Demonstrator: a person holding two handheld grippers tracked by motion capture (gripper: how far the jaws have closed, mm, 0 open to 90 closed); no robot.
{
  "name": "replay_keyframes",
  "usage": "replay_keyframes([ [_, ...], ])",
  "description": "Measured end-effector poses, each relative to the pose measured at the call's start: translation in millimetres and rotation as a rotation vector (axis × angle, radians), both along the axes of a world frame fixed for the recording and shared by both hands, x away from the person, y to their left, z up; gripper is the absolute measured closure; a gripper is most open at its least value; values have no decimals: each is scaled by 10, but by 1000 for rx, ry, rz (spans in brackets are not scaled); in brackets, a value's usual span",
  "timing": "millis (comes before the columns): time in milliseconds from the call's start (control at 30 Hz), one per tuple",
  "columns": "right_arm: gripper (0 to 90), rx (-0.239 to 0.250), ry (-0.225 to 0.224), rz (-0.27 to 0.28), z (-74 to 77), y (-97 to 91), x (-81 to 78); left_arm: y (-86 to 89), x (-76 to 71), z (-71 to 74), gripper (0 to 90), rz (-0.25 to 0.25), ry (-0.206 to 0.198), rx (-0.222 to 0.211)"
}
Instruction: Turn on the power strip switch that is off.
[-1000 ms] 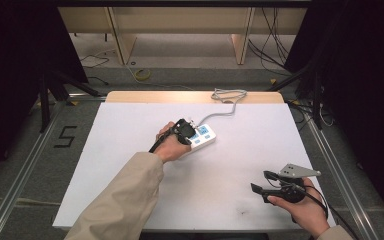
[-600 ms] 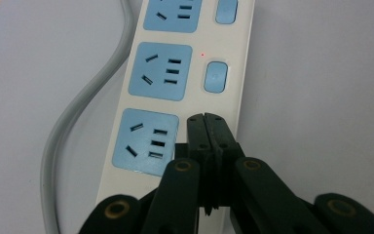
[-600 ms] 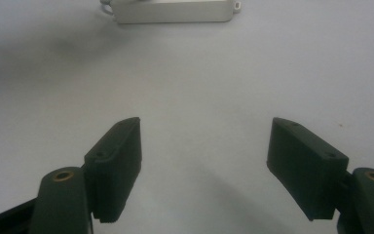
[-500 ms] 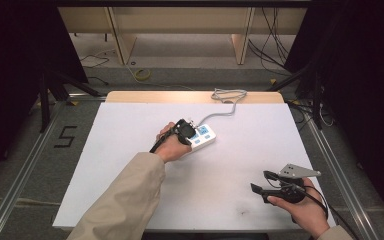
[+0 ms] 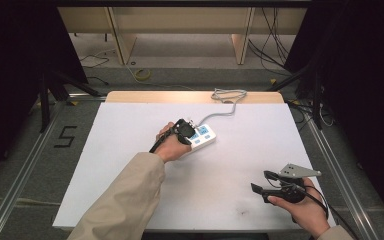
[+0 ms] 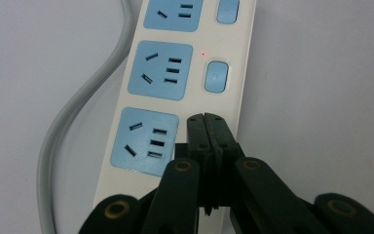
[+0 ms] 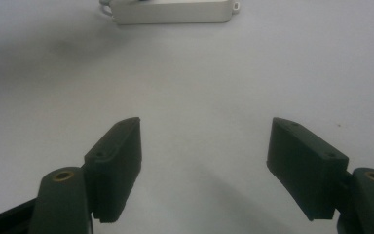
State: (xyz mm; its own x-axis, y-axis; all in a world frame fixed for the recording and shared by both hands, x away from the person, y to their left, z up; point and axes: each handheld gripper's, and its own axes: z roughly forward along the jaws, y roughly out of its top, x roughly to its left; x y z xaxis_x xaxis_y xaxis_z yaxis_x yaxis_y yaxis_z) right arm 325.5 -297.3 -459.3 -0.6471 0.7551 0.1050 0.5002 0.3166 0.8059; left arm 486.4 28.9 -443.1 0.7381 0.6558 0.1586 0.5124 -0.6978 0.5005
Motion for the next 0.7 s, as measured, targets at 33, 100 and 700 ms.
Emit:
replay_keyframes([
  [33, 290, 2, 0, -1, 0, 0, 0, -4, -3, -2, 900, -1, -1, 1],
  [100, 290, -1, -1, 1, 0, 0, 1, 1, 1, 0, 900, 0, 0, 0],
  [700, 291, 1, 0, 1, 1, -2, 3, 14, 2, -2, 899, 14, 6, -19],
])
